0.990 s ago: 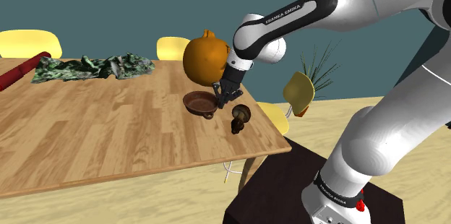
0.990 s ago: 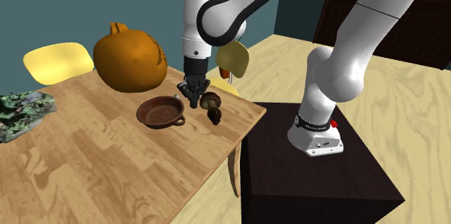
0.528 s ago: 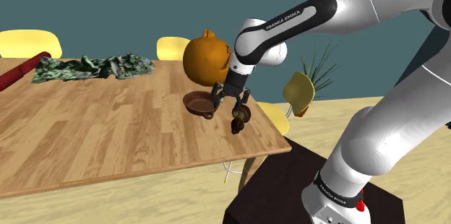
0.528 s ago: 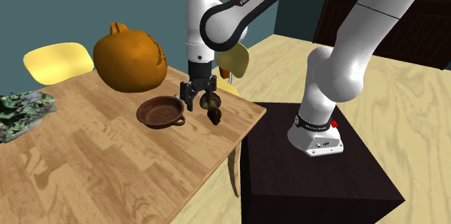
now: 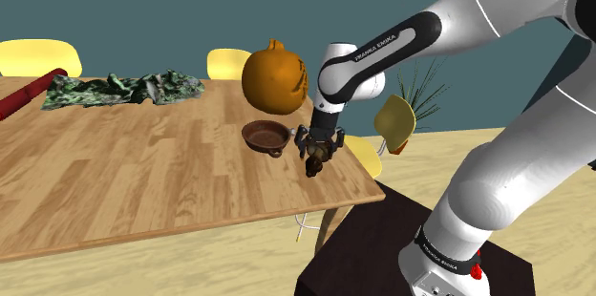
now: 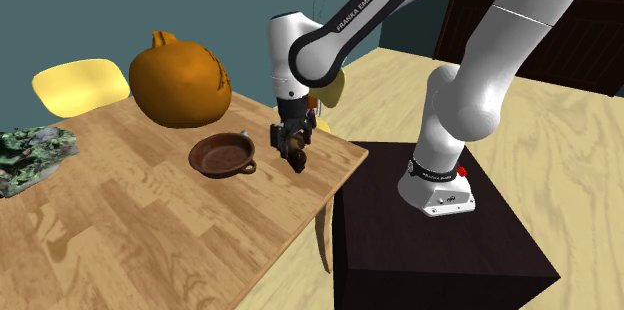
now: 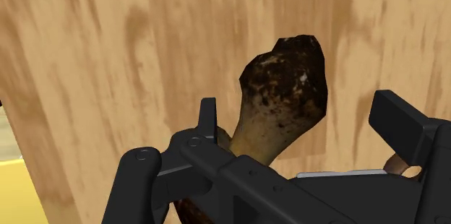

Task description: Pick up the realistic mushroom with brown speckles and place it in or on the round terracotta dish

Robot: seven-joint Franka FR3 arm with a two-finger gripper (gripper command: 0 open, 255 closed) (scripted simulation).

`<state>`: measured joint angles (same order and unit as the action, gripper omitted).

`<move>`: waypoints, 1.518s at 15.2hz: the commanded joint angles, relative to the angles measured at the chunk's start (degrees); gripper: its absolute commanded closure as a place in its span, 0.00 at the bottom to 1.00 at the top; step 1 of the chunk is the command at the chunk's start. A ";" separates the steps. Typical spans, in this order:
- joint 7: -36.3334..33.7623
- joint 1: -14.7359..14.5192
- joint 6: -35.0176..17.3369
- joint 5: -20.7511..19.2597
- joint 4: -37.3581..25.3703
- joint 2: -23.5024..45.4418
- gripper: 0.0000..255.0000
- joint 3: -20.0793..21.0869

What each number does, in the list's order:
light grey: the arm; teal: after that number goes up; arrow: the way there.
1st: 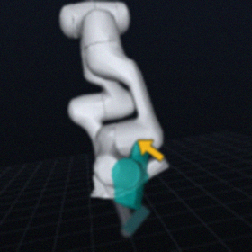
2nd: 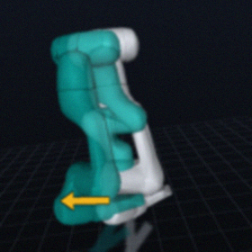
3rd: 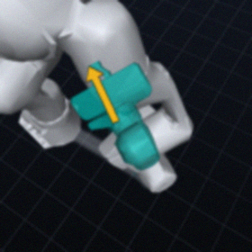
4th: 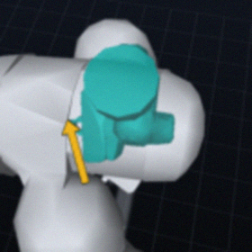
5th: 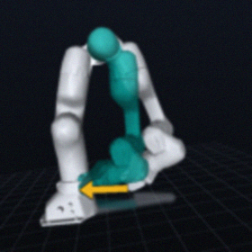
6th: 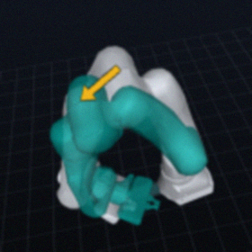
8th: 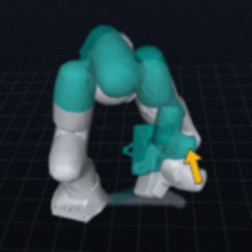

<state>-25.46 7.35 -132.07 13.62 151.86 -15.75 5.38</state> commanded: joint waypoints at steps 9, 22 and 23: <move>0.49 -0.57 -5.21 1.00 2.16 3.11 0.00 0.49; 0.49 -0.57 -5.21 1.00 2.16 3.11 1.00 0.49; 0.30 -0.51 -4.26 0.83 1.94 2.36 1.00 0.47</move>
<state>-25.06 6.81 -136.84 14.55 153.97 -13.03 5.86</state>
